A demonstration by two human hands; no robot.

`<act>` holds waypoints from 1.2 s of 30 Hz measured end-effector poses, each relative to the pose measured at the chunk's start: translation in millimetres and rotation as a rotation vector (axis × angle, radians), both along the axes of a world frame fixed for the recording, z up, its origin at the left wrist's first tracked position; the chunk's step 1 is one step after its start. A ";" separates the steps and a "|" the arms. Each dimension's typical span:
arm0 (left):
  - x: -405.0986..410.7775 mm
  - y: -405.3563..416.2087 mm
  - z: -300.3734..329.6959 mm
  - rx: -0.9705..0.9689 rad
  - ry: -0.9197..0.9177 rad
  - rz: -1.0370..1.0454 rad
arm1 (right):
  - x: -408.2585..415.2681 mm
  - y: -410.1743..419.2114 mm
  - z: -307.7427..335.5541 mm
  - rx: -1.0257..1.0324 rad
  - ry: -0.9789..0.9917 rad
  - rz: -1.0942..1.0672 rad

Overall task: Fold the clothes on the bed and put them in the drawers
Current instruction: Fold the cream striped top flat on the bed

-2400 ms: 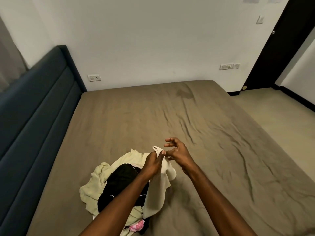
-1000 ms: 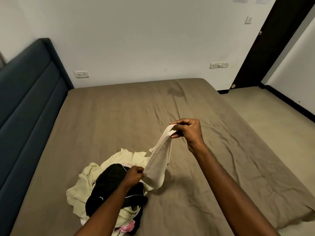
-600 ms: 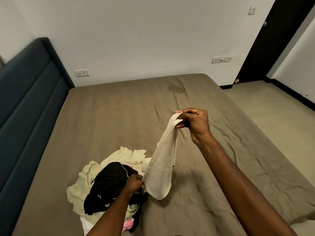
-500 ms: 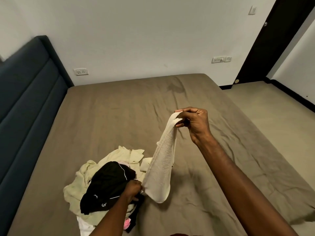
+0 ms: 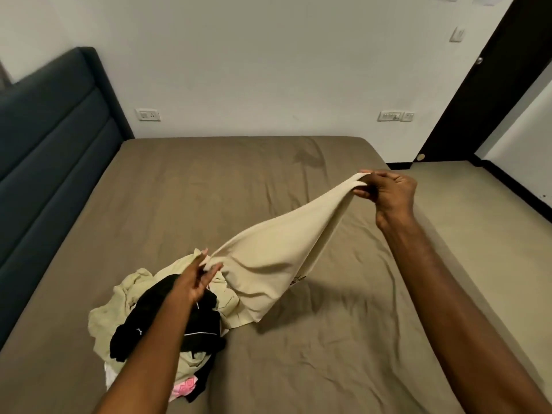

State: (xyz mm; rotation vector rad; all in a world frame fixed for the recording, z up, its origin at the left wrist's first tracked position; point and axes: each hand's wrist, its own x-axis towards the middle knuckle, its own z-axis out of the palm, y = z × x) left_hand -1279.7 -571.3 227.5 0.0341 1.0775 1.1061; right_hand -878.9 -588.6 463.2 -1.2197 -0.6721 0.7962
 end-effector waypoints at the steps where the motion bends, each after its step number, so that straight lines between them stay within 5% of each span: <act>1: 1.3 11.2 20.5 0.057 0.041 0.011 | 14.2 3.7 6.4 0.012 0.011 -0.012; 7: 3.6 40.0 92.5 0.223 0.334 -0.075 | 82.4 0.2 5.7 0.015 0.051 -0.154; 15: 18.6 17.9 128.5 0.418 0.478 -0.204 | 139.7 -43.4 -0.9 0.000 0.053 -0.278; 25: 46.1 -23.0 146.5 0.289 0.625 -0.110 | 166.1 -99.0 -25.1 -0.064 0.012 -0.338; 31: 51.9 -62.7 154.2 0.416 1.196 -0.254 | 176.1 -132.8 -23.2 -0.109 -0.106 -0.368; 36: 65.2 -93.1 164.0 0.463 1.603 -0.258 | 184.6 -163.9 -21.8 -0.203 -0.518 -0.328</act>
